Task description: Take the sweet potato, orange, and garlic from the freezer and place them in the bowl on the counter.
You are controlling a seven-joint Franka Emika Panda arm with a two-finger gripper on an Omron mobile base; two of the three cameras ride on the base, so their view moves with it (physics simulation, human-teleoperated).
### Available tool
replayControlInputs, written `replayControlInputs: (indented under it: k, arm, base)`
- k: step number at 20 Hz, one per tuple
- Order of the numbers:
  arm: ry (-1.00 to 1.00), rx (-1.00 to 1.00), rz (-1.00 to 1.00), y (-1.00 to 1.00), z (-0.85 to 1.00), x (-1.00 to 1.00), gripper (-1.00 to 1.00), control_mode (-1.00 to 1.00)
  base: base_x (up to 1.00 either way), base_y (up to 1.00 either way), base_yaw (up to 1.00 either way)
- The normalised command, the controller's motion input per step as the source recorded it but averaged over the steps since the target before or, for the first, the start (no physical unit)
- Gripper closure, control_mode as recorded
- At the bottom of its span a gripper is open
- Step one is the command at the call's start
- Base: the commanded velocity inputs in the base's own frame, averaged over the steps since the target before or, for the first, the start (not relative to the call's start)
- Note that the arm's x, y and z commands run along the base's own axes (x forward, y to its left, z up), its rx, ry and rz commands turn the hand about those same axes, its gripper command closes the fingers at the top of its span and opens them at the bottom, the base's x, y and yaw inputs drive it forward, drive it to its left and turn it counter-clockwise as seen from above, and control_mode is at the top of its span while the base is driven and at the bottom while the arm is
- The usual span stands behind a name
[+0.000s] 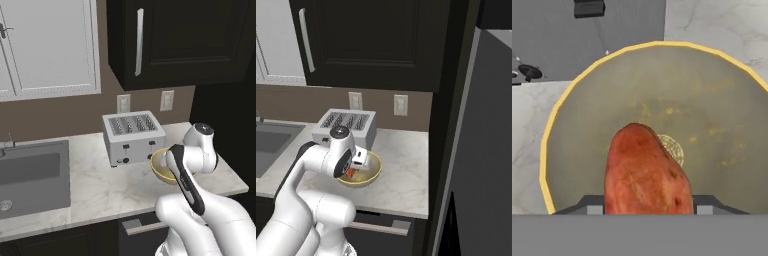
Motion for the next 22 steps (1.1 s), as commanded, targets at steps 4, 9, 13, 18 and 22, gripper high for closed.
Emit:
replayControlInputs:
  k: [4,9,13,18,22]
  arm:
    - [0.0,0.0,0.0,-0.14,-0.2,0.11,1.0,-1.0]
    - [0.0,0.0,0.0,-0.13,-0.24,0.05,1.0,-1.0]
    - [0.0,0.0,0.0,-0.02,-0.35,0.0,1.0,-1.0]
    - [0.0,0.0,0.0,0.0,-0.42,0.0,1.0,-1.0]
    - [0.0,0.0,0.0,0.0,-0.38,0.01,1.0,-1.0]
  base:
    - [0.0,0.0,0.0]
    - [0.0,0.0,0.0]
    - [0.0,0.0,0.0]
    - [0.0,0.0,0.0]
    - [0.0,0.0,0.0]
